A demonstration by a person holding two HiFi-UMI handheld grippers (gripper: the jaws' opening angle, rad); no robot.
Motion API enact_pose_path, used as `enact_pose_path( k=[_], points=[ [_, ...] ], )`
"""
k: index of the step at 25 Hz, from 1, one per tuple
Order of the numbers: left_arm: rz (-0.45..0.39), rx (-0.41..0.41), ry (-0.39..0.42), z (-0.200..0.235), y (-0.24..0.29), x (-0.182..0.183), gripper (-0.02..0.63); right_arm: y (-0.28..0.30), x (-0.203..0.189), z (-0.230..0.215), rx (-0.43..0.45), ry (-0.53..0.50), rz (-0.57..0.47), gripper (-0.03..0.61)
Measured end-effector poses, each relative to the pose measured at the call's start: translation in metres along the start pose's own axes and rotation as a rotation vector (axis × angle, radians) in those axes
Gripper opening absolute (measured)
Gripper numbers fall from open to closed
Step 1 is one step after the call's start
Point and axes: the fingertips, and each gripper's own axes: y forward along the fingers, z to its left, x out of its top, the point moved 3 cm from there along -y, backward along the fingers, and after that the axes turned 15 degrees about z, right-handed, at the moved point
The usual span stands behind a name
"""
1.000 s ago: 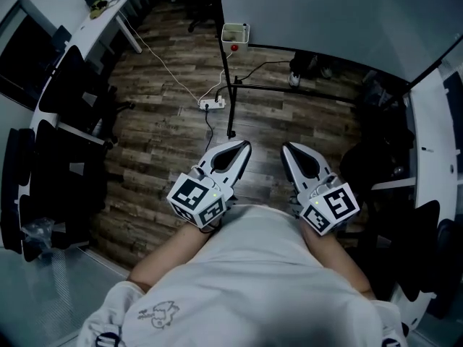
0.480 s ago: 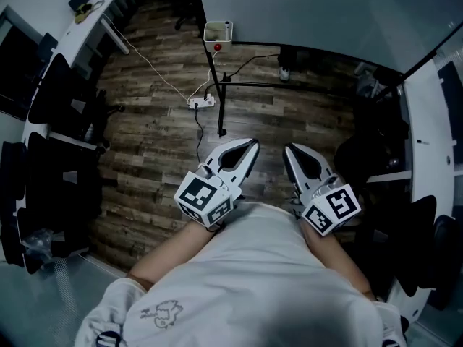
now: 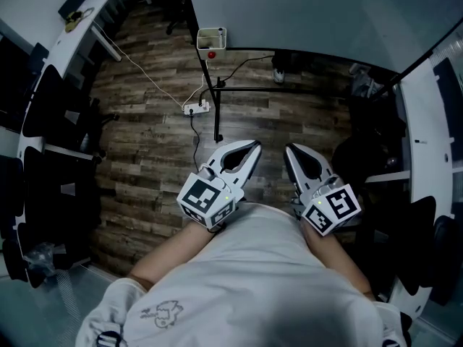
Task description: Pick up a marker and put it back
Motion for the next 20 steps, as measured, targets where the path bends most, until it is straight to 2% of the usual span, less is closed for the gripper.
enact_pose_path(
  k=[11, 20],
  points=[
    [-0.030, -0.012, 0.023, 0.089, -0.003, 0.035, 0.005, 0.077, 0.036, -0.005, -0.016, 0.001, -0.029, 0.011],
    [-0.021, -0.048, 0.053, 0.174, -0.015, 0.066, 0.005, 0.165, 0.075, 0.004, -0.029, 0.017, -0.030, 0.012]
  ],
)
